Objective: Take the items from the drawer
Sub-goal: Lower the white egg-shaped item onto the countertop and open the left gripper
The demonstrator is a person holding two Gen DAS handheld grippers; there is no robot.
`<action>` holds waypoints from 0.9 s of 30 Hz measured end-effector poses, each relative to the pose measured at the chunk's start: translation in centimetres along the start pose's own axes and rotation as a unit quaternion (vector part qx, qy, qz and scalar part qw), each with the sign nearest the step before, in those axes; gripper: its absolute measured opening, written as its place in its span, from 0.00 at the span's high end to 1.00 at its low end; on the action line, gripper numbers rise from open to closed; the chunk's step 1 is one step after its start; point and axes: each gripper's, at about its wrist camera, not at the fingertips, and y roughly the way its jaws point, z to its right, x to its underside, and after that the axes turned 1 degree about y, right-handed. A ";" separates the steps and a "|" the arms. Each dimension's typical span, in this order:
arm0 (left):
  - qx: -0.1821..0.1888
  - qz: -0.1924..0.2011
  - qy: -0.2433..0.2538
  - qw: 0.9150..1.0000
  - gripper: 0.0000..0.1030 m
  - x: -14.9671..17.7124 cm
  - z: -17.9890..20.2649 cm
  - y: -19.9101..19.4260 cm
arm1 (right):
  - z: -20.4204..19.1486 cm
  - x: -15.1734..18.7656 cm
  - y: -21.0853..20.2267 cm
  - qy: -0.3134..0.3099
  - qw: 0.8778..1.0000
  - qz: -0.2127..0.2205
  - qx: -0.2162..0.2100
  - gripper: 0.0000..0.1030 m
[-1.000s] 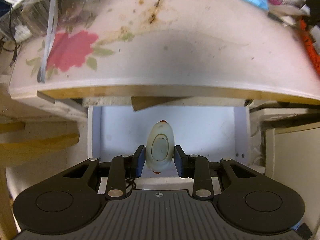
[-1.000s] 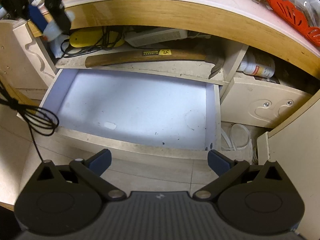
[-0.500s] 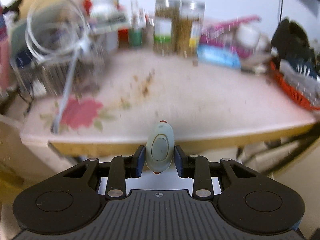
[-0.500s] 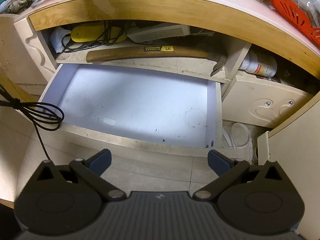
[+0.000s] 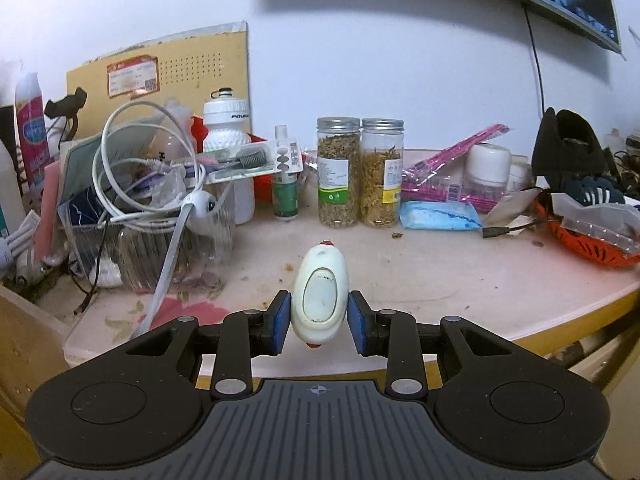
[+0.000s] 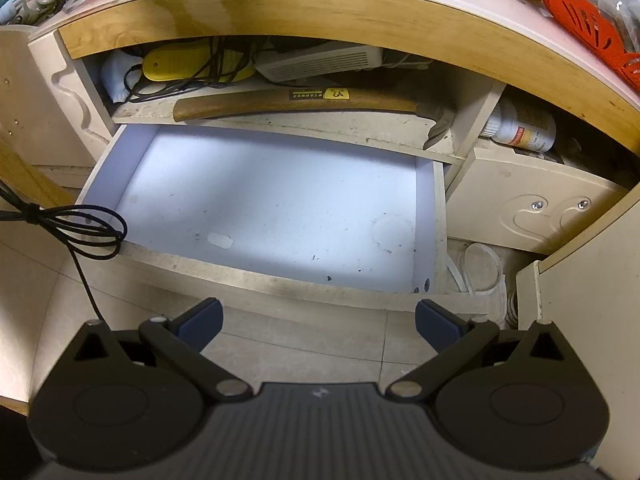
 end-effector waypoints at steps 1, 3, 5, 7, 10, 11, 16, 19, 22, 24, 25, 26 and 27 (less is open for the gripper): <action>-0.002 0.003 0.002 1.000 0.71 0.0 0.0 0.3 | 0.0 0.0 0.0 0.000 1.000 -0.001 0.000 0.00; -0.005 0.006 0.000 1.000 0.71 0.3 -0.2 0.9 | 0.1 0.1 0.1 0.001 1.000 -0.002 0.000 0.00; -0.006 0.006 -0.006 1.000 0.71 0.6 -0.4 1.8 | 0.2 0.2 0.1 0.003 1.000 -0.004 0.000 0.00; -0.008 0.009 -0.008 1.000 0.71 1.0 -0.5 2.6 | 0.3 0.3 0.2 0.006 1.000 -0.005 0.001 0.00; -0.008 0.016 -0.015 1.000 0.71 1.4 -0.6 4.0 | 0.4 0.3 0.3 0.010 1.000 -0.007 -0.001 0.00; -0.009 0.019 -0.017 1.000 0.71 1.5 -0.7 4.3 | 0.4 0.3 0.3 0.011 1.000 -0.007 -0.002 0.00; -0.007 0.023 -0.020 0.999 0.71 1.4 -0.9 6.3 | 0.2 0.7 0.5 0.013 1.000 -0.016 -0.010 0.00; -0.005 0.018 -0.026 0.999 0.71 1.4 -1.2 7.1 | 0.0 0.8 0.5 0.013 1.000 -0.019 -0.013 0.00; -0.001 0.014 -0.019 1.000 0.71 1.6 -1.3 7.8 | -0.2 0.8 0.5 0.011 1.000 -0.021 -0.017 0.00; 0.000 0.007 -0.017 1.000 0.71 2.0 -1.5 8.2 | -0.3 0.9 0.4 0.010 1.000 -0.021 -0.019 0.00; 0.000 0.010 -0.013 1.000 0.71 2.2 -1.5 8.3 | -0.4 0.9 0.4 0.010 1.000 -0.022 -0.020 0.00; -0.001 0.013 -0.010 1.000 0.71 2.3 -1.5 8.3 | -0.4 0.9 0.4 0.010 0.999 -0.022 -0.021 0.00; -0.002 0.016 -0.007 1.000 0.71 2.4 -1.4 8.3 | -0.5 0.9 0.4 0.009 0.999 -0.022 -0.022 0.00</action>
